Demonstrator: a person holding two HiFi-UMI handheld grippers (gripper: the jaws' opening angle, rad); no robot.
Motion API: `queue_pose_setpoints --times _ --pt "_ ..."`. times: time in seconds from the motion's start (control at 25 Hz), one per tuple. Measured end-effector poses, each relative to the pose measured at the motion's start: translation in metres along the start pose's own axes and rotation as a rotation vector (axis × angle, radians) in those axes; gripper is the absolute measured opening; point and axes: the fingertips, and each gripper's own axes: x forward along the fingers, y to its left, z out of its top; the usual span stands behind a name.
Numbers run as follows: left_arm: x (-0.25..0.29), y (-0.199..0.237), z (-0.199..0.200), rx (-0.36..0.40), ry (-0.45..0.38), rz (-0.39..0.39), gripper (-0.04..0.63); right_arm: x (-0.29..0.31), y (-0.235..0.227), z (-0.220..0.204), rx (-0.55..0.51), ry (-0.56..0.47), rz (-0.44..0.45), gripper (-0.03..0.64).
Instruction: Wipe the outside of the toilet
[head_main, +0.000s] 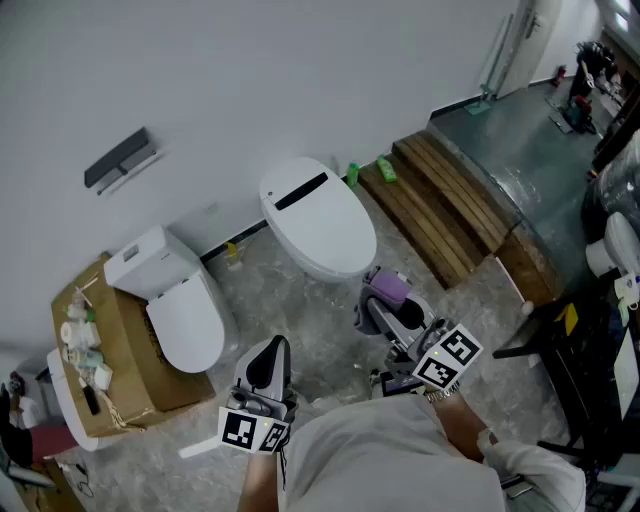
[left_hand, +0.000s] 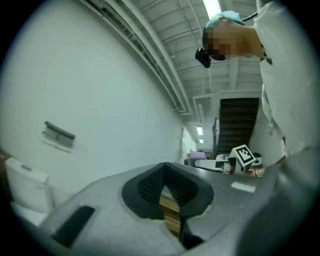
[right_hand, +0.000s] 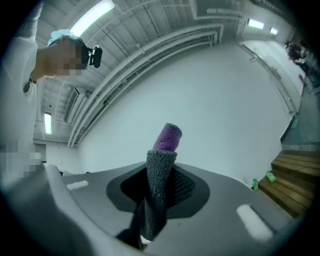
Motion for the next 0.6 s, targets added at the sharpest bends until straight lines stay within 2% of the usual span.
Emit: queue_pose_setpoints --times 0.12,0.32,0.48,0.6 --pt "-0.006 -0.043 -0.019 -0.079 -0.029 0.126 0.006 -0.031 -0.019 0.020 -0.047 0.067 0.079 0.087" --pt "-0.034 -0.125 -0.031 -0.071 -0.049 0.229 0.005 -0.097 -0.022 0.037 -0.105 0.079 0.167 0.087" --pt "-0.064 -0.175 -0.043 -0.077 -0.082 0.257 0.005 -0.156 -0.007 0.032 -0.146 0.091 0.152 0.087" --pt "-0.085 -0.208 -0.050 -0.084 -0.091 0.252 0.005 -0.205 0.006 0.034 -0.120 0.101 0.097 0.087"
